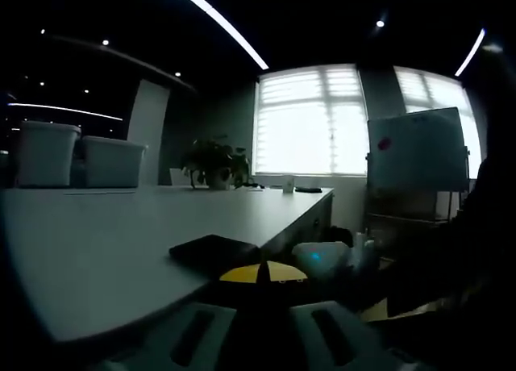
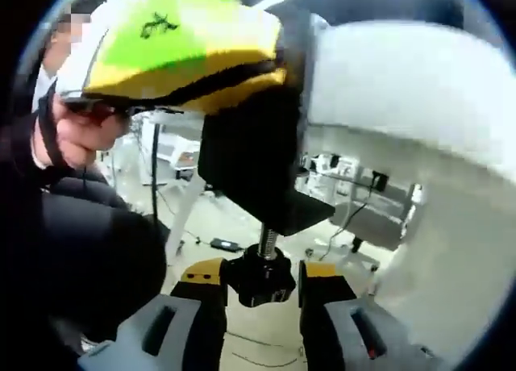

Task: Clamp the fixed fixture on the desktop, loosen the retaining clip, secure it to the edge of the desk, and tighten the retaining clip.

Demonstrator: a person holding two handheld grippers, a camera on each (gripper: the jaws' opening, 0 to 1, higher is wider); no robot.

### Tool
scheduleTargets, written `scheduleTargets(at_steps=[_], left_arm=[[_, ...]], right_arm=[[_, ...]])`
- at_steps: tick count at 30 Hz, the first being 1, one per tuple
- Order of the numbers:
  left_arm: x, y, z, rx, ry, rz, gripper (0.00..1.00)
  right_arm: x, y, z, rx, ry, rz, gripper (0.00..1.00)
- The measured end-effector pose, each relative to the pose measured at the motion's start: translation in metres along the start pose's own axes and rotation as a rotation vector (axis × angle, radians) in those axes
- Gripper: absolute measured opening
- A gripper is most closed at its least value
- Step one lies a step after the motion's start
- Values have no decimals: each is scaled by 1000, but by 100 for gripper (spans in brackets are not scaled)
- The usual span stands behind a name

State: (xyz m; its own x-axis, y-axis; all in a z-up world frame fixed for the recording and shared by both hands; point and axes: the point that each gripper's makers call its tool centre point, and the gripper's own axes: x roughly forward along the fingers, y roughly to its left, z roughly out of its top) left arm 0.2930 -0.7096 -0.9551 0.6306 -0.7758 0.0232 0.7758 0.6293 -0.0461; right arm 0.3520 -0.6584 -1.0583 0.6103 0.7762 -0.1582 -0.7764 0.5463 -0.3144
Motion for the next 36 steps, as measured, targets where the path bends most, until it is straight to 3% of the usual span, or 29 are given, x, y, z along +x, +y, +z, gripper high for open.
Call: scheduleTargets(at_steps=[1, 3, 6, 9, 10, 14, 17, 20, 22, 30, 36], left_arm=[[0, 0, 0, 0, 0, 0, 1], [0, 0, 0, 0, -1, 0, 1], [0, 0, 0, -2, -2, -2, 1], [0, 0, 0, -3, -2, -1, 1], [0, 1, 0, -4, -2, -1, 1], [0, 1, 0, -8, -5, 0, 1], [0, 1, 0, -7, -5, -1, 1], [0, 1, 0, -5, -6, -1, 1], [0, 1, 0, -5, -7, -1, 1], [-1, 1, 1, -3, -8, 0, 1], [-1, 1, 1, -3, -8, -1, 1]], right_arm=[[-1, -1, -1, 41, 0, -25, 37], [-3, -4, -1, 30, 5, -82, 39], [-5, -8, -2, 83, 6, -164, 42], [-7, -14, 9, 201, -82, -253, 50], [-5, -13, 6, 194, -56, -255, 52], [-3, -12, 4, 197, -45, -304, 46], [-3, -14, -2, 157, 2, -363, 43], [-1, -12, 3, 154, -8, -394, 30], [0, -12, 1, 126, 13, -426, 30], [-1, -14, 0, 181, 15, -397, 29], [3, -4, 1, 184, 24, -191, 29]])
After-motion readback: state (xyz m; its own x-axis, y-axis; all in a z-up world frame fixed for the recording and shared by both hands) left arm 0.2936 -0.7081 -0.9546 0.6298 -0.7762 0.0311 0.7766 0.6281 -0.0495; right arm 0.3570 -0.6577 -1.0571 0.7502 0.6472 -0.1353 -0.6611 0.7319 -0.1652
